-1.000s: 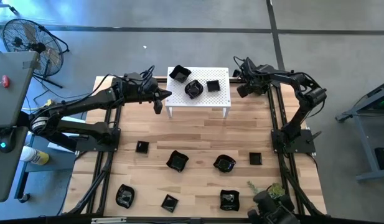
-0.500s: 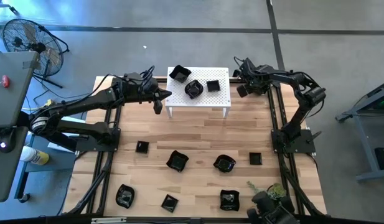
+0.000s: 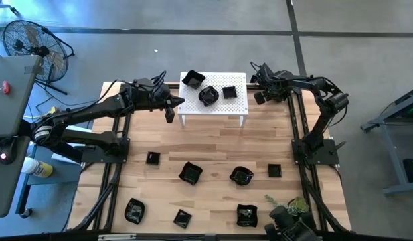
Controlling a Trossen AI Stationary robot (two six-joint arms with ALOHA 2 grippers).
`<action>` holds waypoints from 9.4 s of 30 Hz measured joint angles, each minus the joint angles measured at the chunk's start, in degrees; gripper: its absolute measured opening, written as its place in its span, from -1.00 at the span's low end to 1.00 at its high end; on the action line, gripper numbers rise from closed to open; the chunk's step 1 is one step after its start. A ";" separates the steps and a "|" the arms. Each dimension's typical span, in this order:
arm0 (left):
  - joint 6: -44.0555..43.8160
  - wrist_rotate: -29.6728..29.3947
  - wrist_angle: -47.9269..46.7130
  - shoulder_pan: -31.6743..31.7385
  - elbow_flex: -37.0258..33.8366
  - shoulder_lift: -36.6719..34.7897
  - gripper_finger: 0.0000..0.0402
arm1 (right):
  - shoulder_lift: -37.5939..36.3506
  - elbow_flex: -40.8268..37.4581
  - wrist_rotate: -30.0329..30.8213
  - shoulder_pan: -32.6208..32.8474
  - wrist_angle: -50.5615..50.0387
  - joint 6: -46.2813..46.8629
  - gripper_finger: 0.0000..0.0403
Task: Pick & Place Mini shaped plates
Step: Stack the black distorted square plate on top of the black distorted square plate on the shelf
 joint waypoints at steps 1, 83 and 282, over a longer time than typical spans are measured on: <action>0.03 0.00 0.00 0.00 0.00 0.00 -1.00 | 0.00 0.00 -0.02 -0.02 0.03 0.21 -0.59; -3.44 4.12 -6.48 0.02 0.04 -7.58 -1.00 | -44.74 -34.21 1.34 51.08 -4.14 83.08 -0.36; -34.51 -0.59 -36.58 -1.53 37.08 21.88 -1.00 | -51.45 -18.58 -7.13 48.06 25.38 2.17 -0.98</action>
